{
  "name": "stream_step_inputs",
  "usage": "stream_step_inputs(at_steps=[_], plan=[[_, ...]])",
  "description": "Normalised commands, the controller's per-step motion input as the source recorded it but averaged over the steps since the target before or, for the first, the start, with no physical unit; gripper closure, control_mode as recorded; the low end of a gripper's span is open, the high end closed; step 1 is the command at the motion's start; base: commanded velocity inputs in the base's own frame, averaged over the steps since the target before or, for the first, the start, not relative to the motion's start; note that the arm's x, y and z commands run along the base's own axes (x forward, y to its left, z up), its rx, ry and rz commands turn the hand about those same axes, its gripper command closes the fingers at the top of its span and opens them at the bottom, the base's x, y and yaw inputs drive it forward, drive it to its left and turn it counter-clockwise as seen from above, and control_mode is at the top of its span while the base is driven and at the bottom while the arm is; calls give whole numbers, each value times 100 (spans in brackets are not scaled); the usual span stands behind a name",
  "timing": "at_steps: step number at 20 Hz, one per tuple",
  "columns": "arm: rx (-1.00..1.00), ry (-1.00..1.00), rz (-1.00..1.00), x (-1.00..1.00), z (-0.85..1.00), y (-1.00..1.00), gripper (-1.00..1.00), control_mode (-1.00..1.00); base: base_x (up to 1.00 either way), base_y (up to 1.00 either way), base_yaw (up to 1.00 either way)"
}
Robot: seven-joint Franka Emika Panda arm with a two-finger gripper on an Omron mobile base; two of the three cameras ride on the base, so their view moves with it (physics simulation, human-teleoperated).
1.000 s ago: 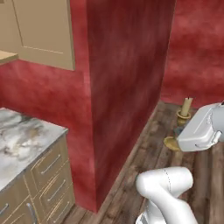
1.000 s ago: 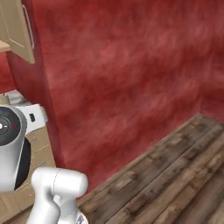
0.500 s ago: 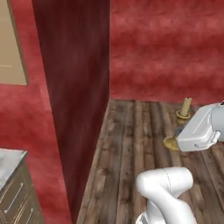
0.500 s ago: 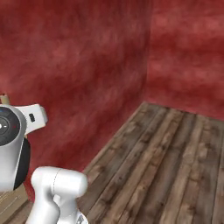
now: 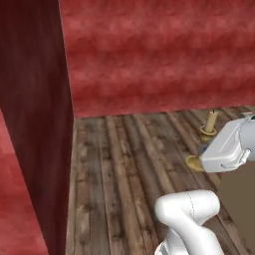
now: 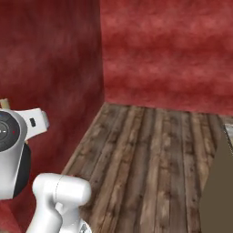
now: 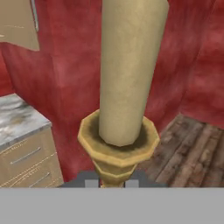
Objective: Get the candle and the liquor from the cabinet and move them to the dining counter.
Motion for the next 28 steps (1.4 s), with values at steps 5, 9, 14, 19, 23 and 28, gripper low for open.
stream_step_inputs(at_steps=[5, 9, 14, 19, 23, 28], plan=[[0, 0, 0, 0, 0, 0, 100, 100, 43, -3, -46], [0, 0, 0, 0, 0, 0, 100, 100, 67, 0, -45], [0, 0, 0, 0, 0, 0, 100, 100, 95, 8, -41], [0, 0, 0, 0, 0, 0, 100, 100, 94, 10, -38], [0, 0, 0, 0, 0, 0, 100, 100, 90, 7, -37], [0, 0, 0, 0, 0, 0, 100, 100, 86, 8, -42]])
